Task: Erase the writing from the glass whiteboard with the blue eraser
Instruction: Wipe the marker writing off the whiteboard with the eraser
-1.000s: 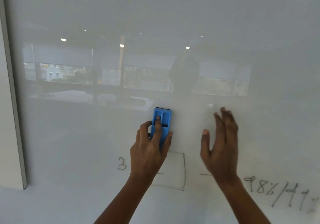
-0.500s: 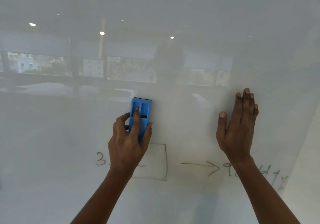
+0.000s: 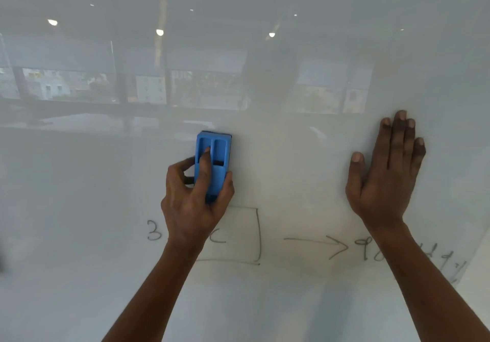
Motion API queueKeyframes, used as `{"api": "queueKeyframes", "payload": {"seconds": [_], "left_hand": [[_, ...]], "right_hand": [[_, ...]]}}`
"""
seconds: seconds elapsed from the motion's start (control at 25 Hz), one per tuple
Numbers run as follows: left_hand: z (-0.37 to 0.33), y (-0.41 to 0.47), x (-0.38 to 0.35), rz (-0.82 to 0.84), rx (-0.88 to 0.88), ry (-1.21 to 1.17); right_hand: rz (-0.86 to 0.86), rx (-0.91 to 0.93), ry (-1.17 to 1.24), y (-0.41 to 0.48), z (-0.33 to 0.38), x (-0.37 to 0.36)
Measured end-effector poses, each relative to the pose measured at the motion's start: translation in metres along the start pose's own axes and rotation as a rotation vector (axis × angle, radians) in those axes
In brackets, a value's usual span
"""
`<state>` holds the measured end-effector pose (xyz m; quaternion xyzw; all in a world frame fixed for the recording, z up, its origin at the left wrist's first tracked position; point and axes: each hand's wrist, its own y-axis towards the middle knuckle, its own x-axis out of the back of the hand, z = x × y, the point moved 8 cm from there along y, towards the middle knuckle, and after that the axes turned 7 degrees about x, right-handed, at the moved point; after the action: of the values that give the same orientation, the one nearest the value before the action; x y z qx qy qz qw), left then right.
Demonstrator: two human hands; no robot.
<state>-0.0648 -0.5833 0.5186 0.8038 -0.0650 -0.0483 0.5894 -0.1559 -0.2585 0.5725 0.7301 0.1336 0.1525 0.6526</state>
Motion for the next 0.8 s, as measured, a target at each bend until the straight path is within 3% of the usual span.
{"api": "queueKeyframes", "payload": {"seconds": [0.64,0.72,0.8], "left_hand": [[-0.002,-0.007,0.005,0.060,0.010,0.105],[0.008,-0.018,0.012,0.079,-0.014,0.146],[0.049,-0.034,0.026,0.093,0.097,0.202]], "right_hand": [[-0.014,-0.009,-0.028,0.001,0.004,0.006],[-0.011,-0.010,-0.019,0.001,0.003,0.006],[-0.004,-0.009,-0.013,0.000,0.001,0.005]]}}
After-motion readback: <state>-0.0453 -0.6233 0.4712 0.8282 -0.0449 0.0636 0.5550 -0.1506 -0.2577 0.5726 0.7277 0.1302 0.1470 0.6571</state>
